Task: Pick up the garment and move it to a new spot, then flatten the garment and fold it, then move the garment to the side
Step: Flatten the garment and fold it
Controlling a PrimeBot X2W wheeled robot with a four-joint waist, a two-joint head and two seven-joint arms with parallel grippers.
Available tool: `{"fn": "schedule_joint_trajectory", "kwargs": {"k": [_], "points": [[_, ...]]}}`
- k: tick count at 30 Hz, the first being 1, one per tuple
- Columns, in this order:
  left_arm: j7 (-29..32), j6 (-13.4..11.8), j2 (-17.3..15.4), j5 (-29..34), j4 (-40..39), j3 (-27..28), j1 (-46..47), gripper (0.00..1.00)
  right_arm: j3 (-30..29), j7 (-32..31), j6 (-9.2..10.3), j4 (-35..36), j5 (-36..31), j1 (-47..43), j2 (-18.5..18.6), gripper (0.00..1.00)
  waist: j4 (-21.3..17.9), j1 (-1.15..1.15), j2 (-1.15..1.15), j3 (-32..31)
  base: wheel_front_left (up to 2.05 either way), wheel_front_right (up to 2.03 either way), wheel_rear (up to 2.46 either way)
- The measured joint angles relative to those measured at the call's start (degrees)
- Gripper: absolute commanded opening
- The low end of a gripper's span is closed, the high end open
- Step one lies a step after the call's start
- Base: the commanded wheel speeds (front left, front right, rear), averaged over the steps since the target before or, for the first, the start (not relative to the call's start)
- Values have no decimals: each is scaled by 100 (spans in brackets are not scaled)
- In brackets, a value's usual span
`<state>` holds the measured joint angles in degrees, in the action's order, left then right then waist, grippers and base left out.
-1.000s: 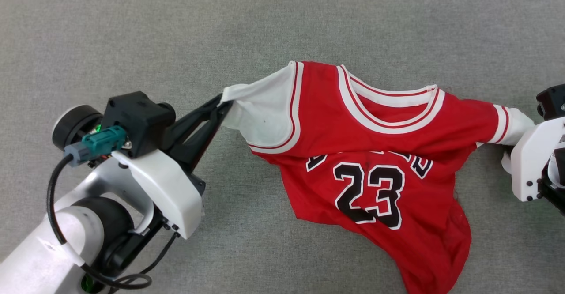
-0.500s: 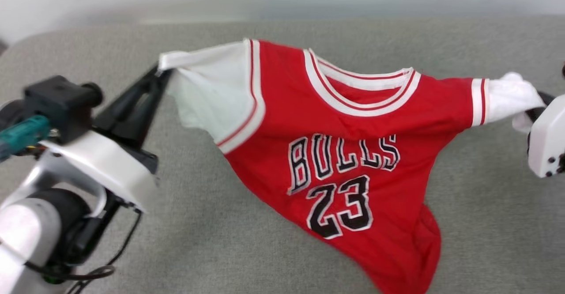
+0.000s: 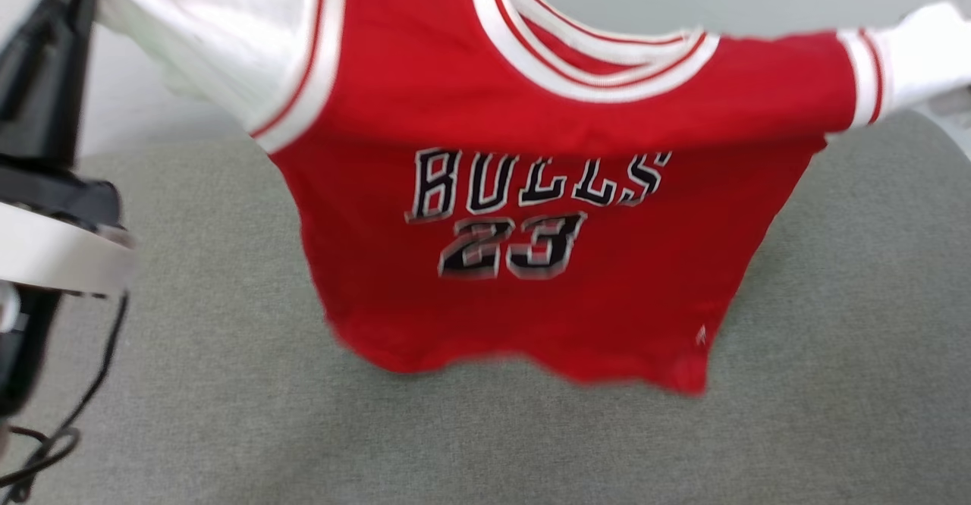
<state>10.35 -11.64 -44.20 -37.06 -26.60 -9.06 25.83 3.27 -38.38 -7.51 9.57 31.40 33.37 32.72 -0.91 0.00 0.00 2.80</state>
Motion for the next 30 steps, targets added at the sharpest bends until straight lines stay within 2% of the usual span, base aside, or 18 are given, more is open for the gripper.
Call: {"fn": "schedule_joint_trajectory", "kwargs": {"k": [6,13,17,22,30], "points": [[-55,-99,-127,-58,-164,392,282,0,-212,-266,0,272,103,298,-90,0,-72,0,0,-5,0,0,0],[-100,-44,-261,-107,-48,617,888,0,-177,-511,0,411,133,879,-178,0,-107,0,0,376,0,0,0],[-88,111,-272,-200,252,557,1415,0,-64,-570,0,271,102,1383,-205,0,-122,0,0,737,0,0,0],[-81,422,-243,-185,942,276,2420,0,134,-471,0,-246,-77,2258,-187,0,-130,1,0,1307,0,0,0],[-252,900,186,96,2544,-278,4575,0,294,168,0,-1416,-489,3835,-458,0,-110,1,0,2282,0,0,0]]}}
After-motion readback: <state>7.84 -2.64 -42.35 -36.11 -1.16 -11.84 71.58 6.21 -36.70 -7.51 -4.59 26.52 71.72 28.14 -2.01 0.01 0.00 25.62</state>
